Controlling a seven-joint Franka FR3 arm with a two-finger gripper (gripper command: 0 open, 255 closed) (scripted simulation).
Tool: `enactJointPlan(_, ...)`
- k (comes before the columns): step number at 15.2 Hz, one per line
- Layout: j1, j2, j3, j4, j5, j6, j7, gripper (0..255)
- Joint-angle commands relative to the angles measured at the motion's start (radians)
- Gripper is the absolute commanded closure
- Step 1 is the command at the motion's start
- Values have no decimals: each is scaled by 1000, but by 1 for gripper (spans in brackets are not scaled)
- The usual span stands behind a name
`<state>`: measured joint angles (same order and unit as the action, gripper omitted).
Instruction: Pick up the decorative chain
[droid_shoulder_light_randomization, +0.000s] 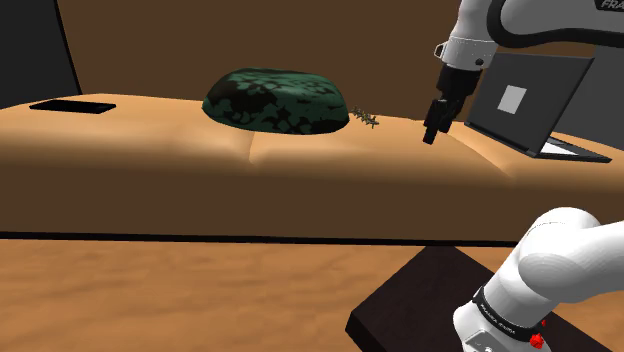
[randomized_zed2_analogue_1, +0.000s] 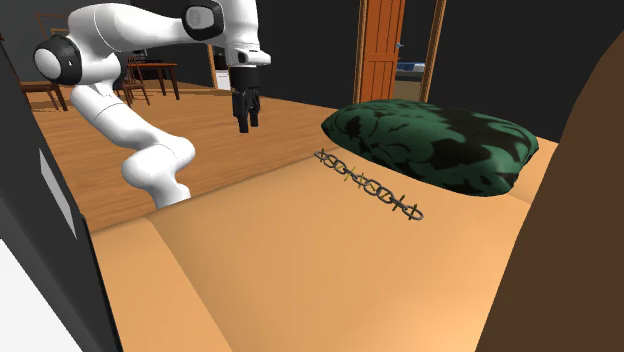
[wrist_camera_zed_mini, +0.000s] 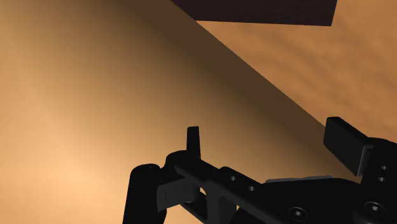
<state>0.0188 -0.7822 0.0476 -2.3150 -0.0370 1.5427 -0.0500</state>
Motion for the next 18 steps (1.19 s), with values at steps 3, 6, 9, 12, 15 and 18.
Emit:
enactJointPlan(3,-14,71,-8,32,3,46,17,0)
enactJointPlan(6,-33,178,-20,89,7,106,41,0)
enactJointPlan(9,-51,284,-34,156,13,156,64,0)
enactJointPlan(12,-66,391,-48,232,22,196,84,0)
enactJointPlan(15,-80,496,-64,318,33,227,102,0)
enactJointPlan(18,-94,603,-81,414,47,247,118,0)
